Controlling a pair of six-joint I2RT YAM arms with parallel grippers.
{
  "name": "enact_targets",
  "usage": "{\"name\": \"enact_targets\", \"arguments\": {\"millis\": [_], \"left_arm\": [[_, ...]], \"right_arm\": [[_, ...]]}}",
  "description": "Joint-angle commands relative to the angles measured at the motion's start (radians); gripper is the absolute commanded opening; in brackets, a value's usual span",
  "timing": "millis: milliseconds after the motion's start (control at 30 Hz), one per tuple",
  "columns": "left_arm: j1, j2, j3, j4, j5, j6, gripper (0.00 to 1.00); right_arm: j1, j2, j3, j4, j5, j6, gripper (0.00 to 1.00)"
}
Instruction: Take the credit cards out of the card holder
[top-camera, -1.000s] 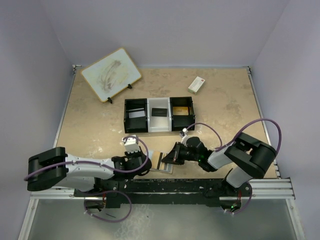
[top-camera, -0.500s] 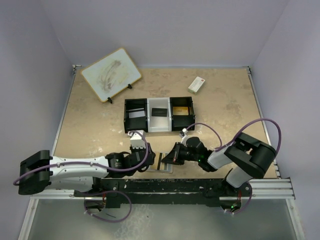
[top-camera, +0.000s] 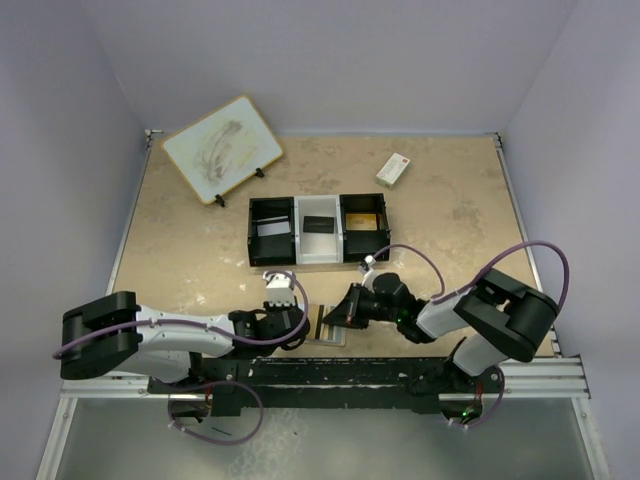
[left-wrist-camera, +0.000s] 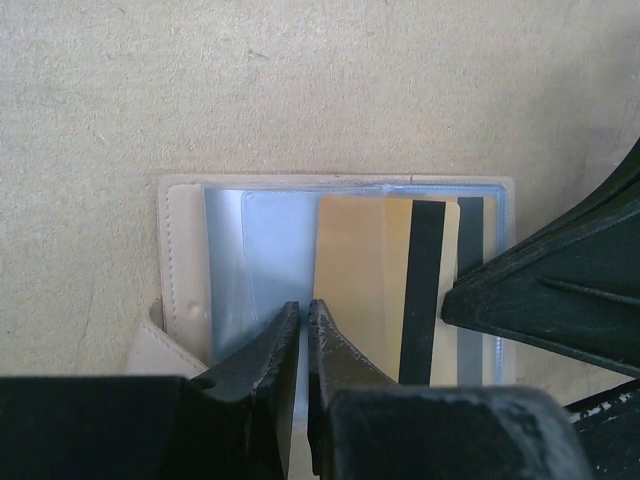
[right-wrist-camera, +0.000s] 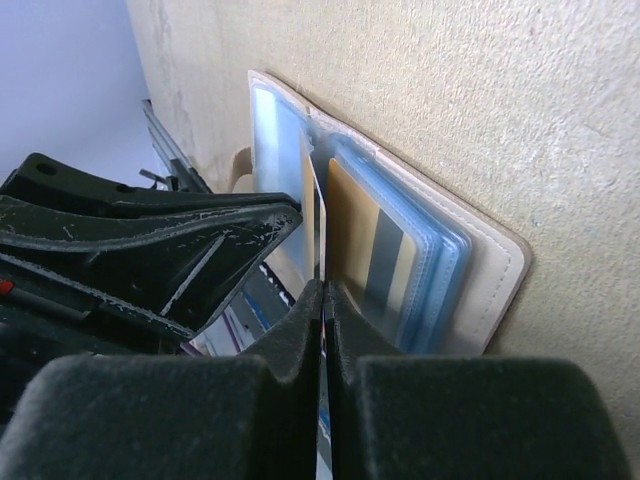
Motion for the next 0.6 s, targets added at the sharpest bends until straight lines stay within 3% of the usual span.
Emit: {"name": "enact_targets", "arguments": {"millis": [0, 233, 567], "left_arm": [[-0.003, 0.018, -0.055, -0.024, 0.007, -0.06, 0.04], [-0.002, 0.007, -0.054, -0.045, 0.0, -0.057, 0.0], [-0.003, -0.01, -0.061, -0.067, -0.02, -0.075, 0.0]], "right_arm": [[-0.003, -0.001, 0.042, 0.007, 0.01, -0.027, 0.06], [0.007, 0.055, 0.08, 0.074, 0.025, -0.008, 0.21], [0.074, 0.046, 0.11, -0.052, 0.083, -0.012, 0.22]]}}
